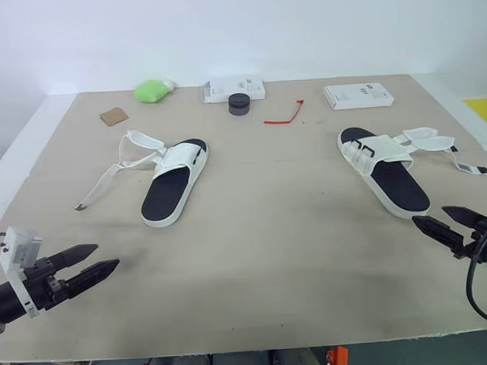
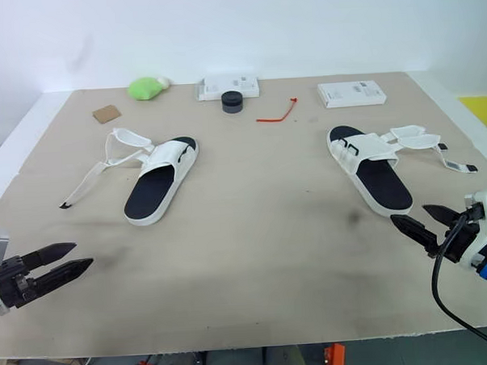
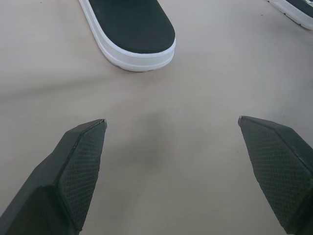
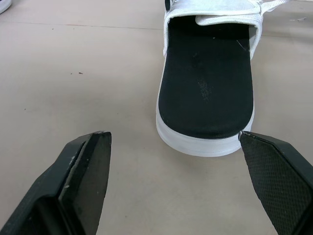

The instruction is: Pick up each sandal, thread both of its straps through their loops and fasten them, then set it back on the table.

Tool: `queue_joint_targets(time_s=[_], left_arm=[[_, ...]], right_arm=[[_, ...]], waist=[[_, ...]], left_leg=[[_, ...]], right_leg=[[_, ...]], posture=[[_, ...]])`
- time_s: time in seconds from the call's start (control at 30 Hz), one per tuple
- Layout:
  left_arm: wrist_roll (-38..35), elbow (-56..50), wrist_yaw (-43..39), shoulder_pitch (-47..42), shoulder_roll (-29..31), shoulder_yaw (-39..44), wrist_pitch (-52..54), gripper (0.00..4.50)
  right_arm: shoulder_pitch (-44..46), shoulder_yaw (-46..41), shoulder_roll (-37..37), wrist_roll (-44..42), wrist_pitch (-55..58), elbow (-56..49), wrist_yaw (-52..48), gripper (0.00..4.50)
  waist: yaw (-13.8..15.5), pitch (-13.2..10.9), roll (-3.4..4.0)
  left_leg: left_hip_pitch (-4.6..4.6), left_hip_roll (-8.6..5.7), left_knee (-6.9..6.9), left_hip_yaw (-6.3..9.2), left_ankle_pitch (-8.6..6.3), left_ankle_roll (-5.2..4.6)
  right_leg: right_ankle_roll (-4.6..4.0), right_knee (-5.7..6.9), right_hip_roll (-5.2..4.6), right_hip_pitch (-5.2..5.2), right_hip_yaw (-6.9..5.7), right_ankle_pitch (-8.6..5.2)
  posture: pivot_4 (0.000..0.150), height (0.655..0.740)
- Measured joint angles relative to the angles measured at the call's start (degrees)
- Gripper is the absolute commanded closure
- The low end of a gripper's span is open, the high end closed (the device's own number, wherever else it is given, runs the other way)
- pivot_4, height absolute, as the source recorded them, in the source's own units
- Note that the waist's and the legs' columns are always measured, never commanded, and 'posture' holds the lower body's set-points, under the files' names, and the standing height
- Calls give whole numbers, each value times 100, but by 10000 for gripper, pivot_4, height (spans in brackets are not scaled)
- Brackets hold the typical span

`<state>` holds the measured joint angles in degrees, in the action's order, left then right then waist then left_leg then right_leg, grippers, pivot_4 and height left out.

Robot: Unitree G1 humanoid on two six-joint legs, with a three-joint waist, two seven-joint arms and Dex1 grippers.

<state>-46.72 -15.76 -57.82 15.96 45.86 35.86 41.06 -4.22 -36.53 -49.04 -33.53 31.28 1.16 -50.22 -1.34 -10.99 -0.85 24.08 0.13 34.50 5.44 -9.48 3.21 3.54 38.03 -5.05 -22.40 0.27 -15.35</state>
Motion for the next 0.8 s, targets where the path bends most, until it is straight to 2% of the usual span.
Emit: queue_joint_targets(time_s=[0.37,0.63,0.7,0.8], left_arm=[[5,-7,-28,-177,70,-276,38,384],[46,-172,-105,-605,308,-882,165,384],[-76,-382,-141,-764,309,-1011,209,384],[-336,-883,-321,-1329,446,-1406,288,384]], right_arm=[[-45,-3,-4,-56,101,-196,-61,368],[215,45,-4,-103,315,-502,261,368],[368,246,-2,-97,379,-708,380,368],[1108,1018,0,251,450,-940,846,368]], waist=[[1,0,0],[-2,0,1],[-2,0,-1],[-7,-2,1]], left_leg=[[-1,6,1,0,0,0],[-4,35,5,-10,1,0],[-4,53,5,-11,1,0],[-19,70,6,-19,7,2]], right_leg=[[0,0,10,0,5,2],[-7,0,46,-3,29,13],[-14,0,70,-7,39,19],[-24,0,90,-8,48,37]], posture=[[1500,7400],[1500,7400],[1500,7400],[1500,7400]])
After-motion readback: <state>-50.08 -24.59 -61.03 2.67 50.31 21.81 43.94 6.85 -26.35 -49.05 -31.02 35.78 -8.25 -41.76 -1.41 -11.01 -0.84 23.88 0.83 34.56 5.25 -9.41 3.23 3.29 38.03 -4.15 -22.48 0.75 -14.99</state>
